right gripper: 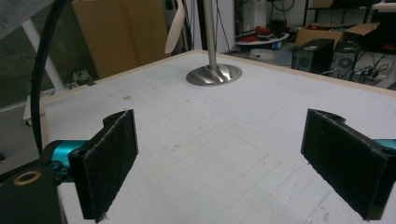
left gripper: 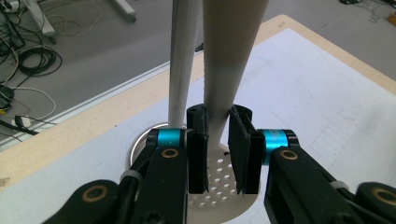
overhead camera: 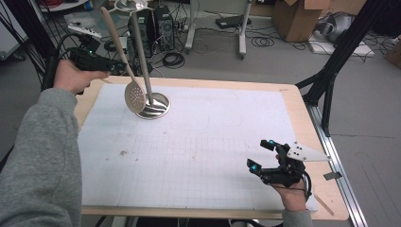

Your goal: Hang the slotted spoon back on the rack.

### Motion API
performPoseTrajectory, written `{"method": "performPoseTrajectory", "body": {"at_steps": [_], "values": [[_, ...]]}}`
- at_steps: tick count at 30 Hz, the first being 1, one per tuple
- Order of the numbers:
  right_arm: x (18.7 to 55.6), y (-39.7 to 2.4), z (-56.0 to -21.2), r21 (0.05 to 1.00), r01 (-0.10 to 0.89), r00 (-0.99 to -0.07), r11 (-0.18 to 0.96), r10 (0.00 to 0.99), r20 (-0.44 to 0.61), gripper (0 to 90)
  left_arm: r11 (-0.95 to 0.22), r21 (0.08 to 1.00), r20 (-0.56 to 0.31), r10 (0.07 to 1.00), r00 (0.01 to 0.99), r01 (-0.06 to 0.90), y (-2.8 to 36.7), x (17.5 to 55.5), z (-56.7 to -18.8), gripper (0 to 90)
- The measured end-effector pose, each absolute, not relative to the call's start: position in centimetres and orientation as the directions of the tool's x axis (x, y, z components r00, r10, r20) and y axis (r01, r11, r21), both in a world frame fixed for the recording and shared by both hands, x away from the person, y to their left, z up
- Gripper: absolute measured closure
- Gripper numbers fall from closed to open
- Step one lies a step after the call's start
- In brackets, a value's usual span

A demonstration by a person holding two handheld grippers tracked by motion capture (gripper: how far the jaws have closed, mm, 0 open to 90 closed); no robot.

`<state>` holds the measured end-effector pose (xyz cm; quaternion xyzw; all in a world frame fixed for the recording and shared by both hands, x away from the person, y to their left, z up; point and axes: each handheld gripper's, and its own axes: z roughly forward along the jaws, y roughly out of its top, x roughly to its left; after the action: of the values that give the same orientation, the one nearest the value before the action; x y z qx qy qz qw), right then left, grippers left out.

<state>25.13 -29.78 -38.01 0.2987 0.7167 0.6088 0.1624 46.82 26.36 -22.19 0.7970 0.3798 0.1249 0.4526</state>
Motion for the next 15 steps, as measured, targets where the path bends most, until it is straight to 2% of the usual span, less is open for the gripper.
{"method": "performPoseTrajectory", "body": {"at_steps": [15], "values": [[25.02, -29.99, -37.95, 0.97, 0.231, -0.771, 0.078, 0.623, 0.133, 9.8, -0.322, 0.802, -0.126, 0.733, 0.668, 0.504, 25.91, 47.02, -21.97, 77.5]]}}
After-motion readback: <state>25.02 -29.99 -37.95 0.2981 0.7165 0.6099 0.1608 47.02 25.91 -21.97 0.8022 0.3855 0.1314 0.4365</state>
